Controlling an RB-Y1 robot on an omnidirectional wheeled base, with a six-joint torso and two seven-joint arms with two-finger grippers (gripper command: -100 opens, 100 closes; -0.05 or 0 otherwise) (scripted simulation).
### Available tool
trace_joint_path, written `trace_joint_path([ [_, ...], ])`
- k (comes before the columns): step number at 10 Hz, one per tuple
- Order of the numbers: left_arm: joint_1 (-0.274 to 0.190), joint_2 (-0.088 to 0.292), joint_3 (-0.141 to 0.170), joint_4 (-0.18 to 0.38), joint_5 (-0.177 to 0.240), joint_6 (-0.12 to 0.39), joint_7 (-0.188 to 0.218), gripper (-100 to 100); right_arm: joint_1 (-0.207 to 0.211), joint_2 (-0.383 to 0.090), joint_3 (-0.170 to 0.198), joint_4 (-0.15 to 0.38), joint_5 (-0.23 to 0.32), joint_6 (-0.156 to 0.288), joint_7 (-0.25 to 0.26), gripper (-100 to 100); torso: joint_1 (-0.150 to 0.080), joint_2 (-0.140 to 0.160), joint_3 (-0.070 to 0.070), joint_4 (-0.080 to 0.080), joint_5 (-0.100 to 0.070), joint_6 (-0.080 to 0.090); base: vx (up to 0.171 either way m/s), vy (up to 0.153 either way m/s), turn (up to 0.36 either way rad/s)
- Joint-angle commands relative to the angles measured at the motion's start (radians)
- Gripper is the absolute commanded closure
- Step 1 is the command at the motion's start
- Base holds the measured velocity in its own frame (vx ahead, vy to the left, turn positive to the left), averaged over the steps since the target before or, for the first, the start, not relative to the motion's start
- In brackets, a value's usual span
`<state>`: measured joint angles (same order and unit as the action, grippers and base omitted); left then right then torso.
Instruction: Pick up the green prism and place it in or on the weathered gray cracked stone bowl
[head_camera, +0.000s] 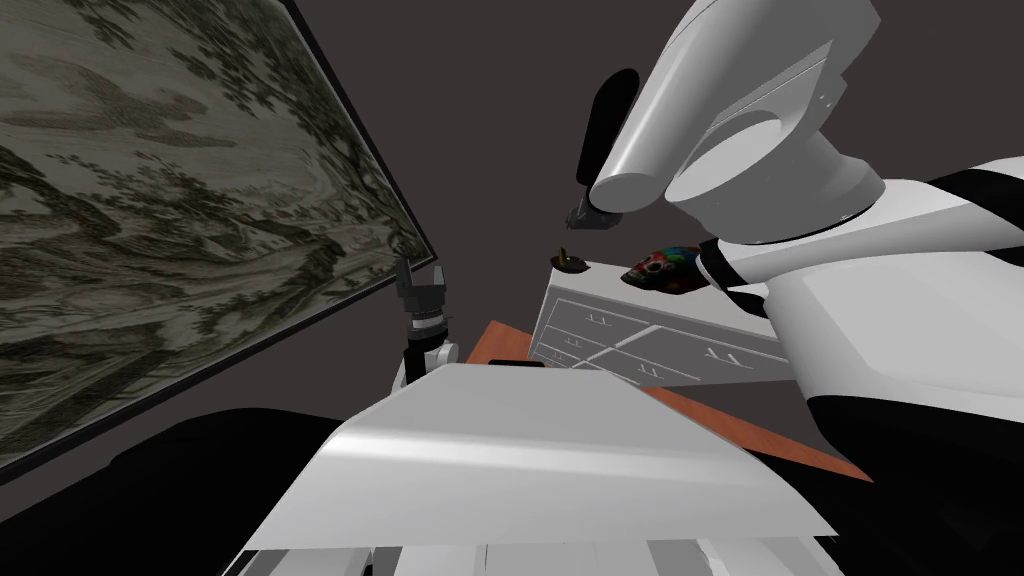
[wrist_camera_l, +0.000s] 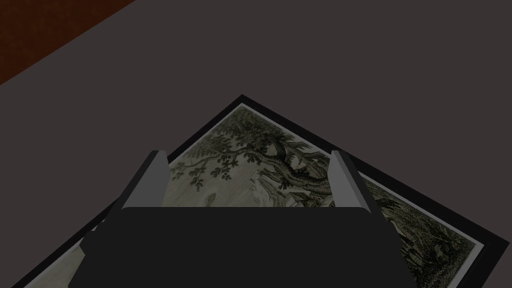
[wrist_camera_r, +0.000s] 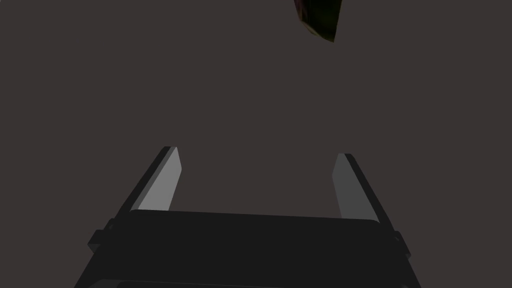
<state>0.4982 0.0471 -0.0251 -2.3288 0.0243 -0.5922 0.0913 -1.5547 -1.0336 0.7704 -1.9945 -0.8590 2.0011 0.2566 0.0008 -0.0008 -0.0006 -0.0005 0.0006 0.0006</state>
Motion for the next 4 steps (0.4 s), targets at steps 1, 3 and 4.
trace_joint_path([
  [1,0.0,0.0,0.0,0.0,0.0,0.0,0.0,0,0.0,0.0,0.0,0.0,0.0,0.0,0.0,0,0.0,0.0,0.0,0.0,0.0,0.0,0.0,0.0,0.0],
  [3,0.0,0.0,0.0,0.0,0.0,0.0,0.0,0,0.0,0.0,0.0,0.0,0.0,0.0,0.0,0,0.0,0.0,0.0,0.0,0.0,0.0,0.0,0.0,0.0],
  [4,0.0,0.0,0.0,0.0,0.0,0.0,0.0,0,0.0,0.0,0.0,0.0,0.0,0.0,0.0,0,0.0,0.0,0.0,0.0,0.0,0.0,0.0,0.0,0.0],
])
